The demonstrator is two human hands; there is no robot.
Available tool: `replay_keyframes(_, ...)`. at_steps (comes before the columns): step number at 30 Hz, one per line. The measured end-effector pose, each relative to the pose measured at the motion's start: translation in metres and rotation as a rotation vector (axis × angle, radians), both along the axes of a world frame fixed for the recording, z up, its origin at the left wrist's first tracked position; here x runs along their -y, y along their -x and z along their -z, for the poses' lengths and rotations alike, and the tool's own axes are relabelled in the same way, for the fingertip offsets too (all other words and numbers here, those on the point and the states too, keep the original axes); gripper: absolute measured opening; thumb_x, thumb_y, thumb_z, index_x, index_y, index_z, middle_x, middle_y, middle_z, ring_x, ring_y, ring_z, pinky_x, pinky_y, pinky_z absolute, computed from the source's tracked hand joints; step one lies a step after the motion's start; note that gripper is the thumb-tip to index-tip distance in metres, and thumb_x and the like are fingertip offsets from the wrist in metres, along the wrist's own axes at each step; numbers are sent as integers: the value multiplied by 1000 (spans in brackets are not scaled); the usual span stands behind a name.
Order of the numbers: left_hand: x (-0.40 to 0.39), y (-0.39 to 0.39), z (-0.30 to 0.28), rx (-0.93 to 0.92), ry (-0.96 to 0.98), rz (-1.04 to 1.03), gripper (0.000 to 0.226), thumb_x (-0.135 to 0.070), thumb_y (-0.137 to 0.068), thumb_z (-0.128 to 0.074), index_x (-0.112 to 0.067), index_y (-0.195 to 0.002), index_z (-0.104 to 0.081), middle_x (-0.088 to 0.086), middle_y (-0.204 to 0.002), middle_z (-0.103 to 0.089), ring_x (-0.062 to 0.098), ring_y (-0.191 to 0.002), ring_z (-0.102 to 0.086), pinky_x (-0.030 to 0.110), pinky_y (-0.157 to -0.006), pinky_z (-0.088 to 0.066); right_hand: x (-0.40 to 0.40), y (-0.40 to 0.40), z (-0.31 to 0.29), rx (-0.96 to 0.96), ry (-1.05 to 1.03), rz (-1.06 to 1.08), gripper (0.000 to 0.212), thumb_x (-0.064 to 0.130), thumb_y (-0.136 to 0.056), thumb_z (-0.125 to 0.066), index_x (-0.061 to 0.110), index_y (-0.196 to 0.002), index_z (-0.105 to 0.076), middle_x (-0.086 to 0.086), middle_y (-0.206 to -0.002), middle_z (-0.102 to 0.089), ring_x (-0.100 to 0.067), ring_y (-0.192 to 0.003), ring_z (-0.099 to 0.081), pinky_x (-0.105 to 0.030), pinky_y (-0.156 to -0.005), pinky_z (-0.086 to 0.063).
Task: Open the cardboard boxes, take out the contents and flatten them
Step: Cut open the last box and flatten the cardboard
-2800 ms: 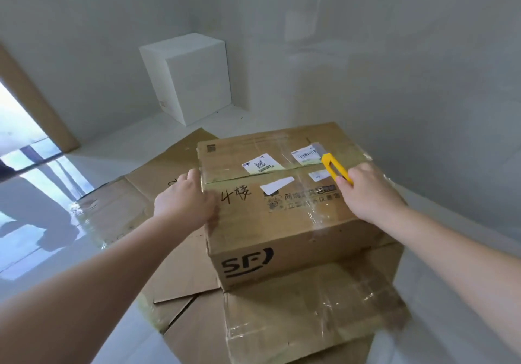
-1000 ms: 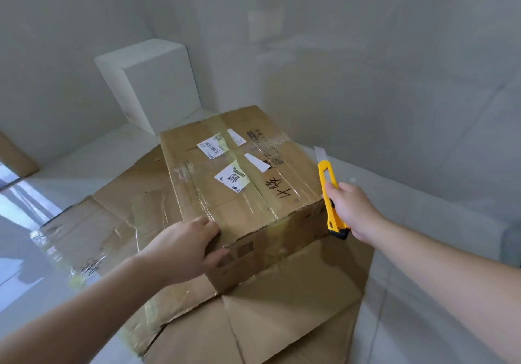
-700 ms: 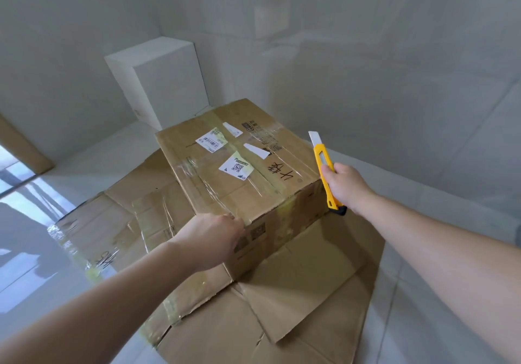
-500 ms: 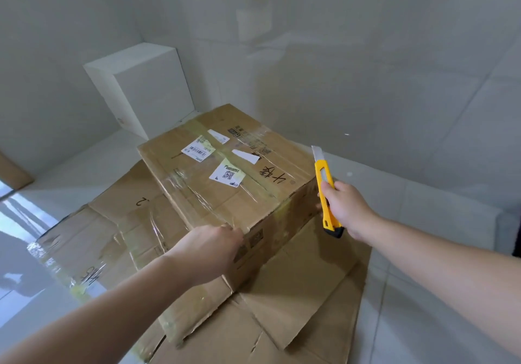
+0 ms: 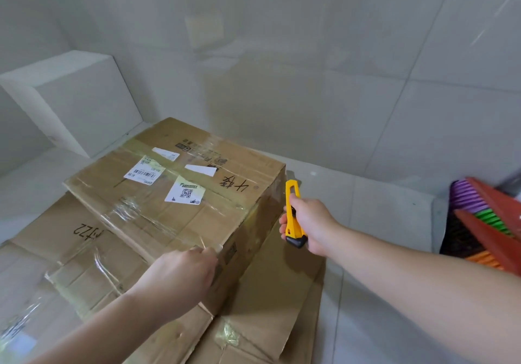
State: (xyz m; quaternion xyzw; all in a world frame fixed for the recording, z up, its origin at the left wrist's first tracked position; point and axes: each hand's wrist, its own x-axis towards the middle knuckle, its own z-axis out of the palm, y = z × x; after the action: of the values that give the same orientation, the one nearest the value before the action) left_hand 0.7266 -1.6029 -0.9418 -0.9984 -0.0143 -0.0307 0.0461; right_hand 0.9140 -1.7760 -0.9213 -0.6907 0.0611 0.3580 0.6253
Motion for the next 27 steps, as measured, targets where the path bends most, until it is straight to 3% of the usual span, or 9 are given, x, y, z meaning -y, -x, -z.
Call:
replay_keyframes(7, -2, 0, 4, 11, 116, -28, 36, -24, -78, -60, -27, -65, -27, -12, -47, -29, 14, -31, -37, 21, -30, -35, -4, 1, 0, 13, 14, -44, 35, 35, -101, -43, 2, -96, -55, -14, -70, -61, -23, -50, -59, -32, -51, -51)
replay_keyframes(11, -5, 0, 8, 10, 152, -69, 25, -27, -88, -48, -25, -67, -35, -8, -51, -41, 19, -40, -46, 29, -39, -46, -2, 2, -2, 11, 8, -65, 35, 35, -101, -44, 3, -95, -56, -13, -70, -61, -22, -51, -59, -32, -53, -52)
replay_keyframes(27, 10, -18, -8, -130, 176, -151, 28, -33, -100, -32, -18, -77, -40, -6, -62, -40, 23, -65, -53, 35, -65, -49, 3, 21, -12, -32, 51, -226, 35, 37, -100, -45, 4, -98, -58, -9, -68, -60, -19, -53, -58, -28, -52, -51)
